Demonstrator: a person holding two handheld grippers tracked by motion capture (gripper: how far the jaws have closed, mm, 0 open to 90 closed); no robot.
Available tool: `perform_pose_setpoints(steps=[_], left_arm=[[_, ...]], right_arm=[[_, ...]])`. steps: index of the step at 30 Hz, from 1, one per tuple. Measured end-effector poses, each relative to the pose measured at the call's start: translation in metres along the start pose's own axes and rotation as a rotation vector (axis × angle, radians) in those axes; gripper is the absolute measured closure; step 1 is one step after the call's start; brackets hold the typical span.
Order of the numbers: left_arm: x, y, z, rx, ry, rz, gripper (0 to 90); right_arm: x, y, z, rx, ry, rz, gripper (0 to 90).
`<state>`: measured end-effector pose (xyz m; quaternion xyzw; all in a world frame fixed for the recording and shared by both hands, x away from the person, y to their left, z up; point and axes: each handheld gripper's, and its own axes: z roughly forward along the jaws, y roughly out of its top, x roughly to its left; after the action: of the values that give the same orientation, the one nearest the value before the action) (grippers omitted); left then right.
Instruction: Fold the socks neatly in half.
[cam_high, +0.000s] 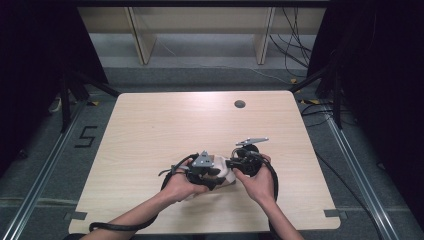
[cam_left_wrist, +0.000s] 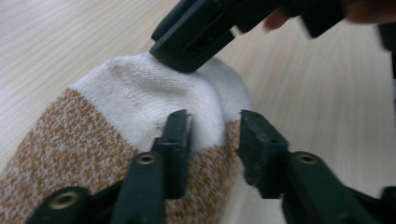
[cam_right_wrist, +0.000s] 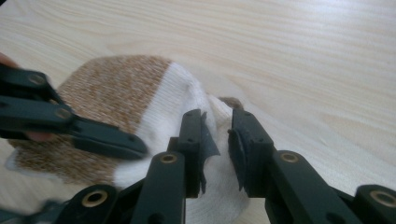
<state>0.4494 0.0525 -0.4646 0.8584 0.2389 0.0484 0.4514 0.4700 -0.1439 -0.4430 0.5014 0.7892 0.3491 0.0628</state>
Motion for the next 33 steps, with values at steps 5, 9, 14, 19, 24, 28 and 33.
perform_pose_setpoints(steps=[5, 9, 14, 19, 24, 28, 33], left_arm=[[0.005, 0.004, -0.035, -0.074, -0.012, -0.045, 53.4], [0.023, -0.004, -0.057, -0.036, 0.114, -0.071, 64.5], [0.033, -0.023, -0.052, 0.058, 0.117, -0.093, 70.0], [0.031, -0.03, -0.04, 0.079, 0.126, -0.075, 69.9], [0.031, -0.034, -0.037, 0.067, 0.133, -0.065, 70.0], [0.028, -0.032, -0.039, 0.029, 0.134, -0.084, 63.8], [0.03, -0.027, -0.05, 0.029, 0.17, -0.016, 44.9]], right_arm=[[-0.006, -0.003, 0.001, -0.014, -0.009, -0.026, 75.6], [-0.007, -0.003, 0.003, -0.012, -0.008, -0.052, 75.9], [-0.007, -0.004, 0.004, -0.014, -0.009, -0.058, 76.0], [-0.008, -0.006, 0.005, -0.016, -0.004, -0.059, 76.1], [-0.007, -0.008, 0.005, -0.013, -0.02, -0.024, 76.1], [-0.006, -0.008, 0.002, 0.008, -0.014, 0.017, 73.8], [-0.01, -0.008, -0.004, -0.078, -0.004, -0.018, 59.5]])
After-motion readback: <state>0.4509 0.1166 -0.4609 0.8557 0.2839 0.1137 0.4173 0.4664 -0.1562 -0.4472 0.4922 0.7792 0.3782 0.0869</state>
